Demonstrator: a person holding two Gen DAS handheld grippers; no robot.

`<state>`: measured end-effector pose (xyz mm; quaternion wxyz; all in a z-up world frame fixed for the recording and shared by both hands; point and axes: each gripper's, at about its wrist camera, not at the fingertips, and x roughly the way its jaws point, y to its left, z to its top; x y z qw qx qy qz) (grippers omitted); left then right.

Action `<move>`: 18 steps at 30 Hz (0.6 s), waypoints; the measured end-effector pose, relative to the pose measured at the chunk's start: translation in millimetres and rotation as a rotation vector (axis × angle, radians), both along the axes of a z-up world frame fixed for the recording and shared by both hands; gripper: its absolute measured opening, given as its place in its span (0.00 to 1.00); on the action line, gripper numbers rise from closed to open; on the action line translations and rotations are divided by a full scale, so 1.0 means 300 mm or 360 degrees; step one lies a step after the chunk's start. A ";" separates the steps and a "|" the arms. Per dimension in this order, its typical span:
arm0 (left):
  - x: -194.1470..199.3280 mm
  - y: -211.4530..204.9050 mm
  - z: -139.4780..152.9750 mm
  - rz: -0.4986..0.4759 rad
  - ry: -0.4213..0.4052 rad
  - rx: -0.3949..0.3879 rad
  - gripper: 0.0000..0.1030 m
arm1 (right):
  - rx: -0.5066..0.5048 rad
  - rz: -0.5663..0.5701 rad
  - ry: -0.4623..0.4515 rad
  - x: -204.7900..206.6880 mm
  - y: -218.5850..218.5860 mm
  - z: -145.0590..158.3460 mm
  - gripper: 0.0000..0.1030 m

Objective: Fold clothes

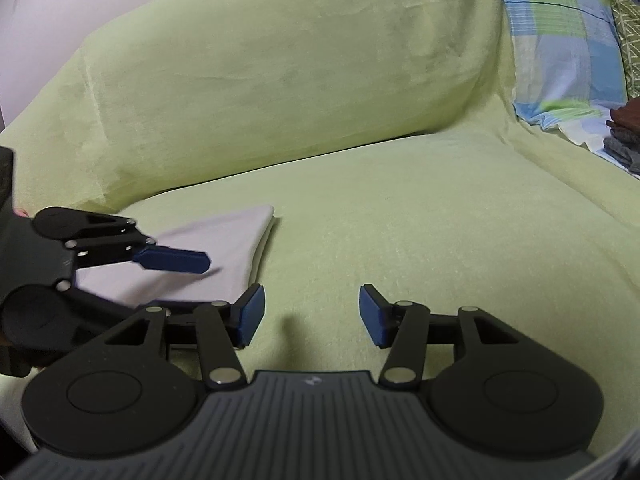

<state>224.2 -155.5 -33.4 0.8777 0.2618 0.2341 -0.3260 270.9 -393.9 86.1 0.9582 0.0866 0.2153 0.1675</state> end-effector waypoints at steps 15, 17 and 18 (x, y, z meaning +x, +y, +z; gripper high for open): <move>0.095 0.001 -0.004 0.0081 -0.0028 0.0033 0.50 | 0.0009 -0.0026 -0.0006 -0.012 -0.017 -0.005 0.47; 0.126 0.011 -0.008 0.0142 -0.0024 -0.0004 0.52 | 0.0036 -0.0033 -0.0002 -0.014 -0.029 -0.006 0.47; 0.144 0.012 -0.006 0.0176 -0.0029 -0.0012 0.52 | 0.0042 -0.0029 -0.0002 -0.014 -0.029 -0.005 0.47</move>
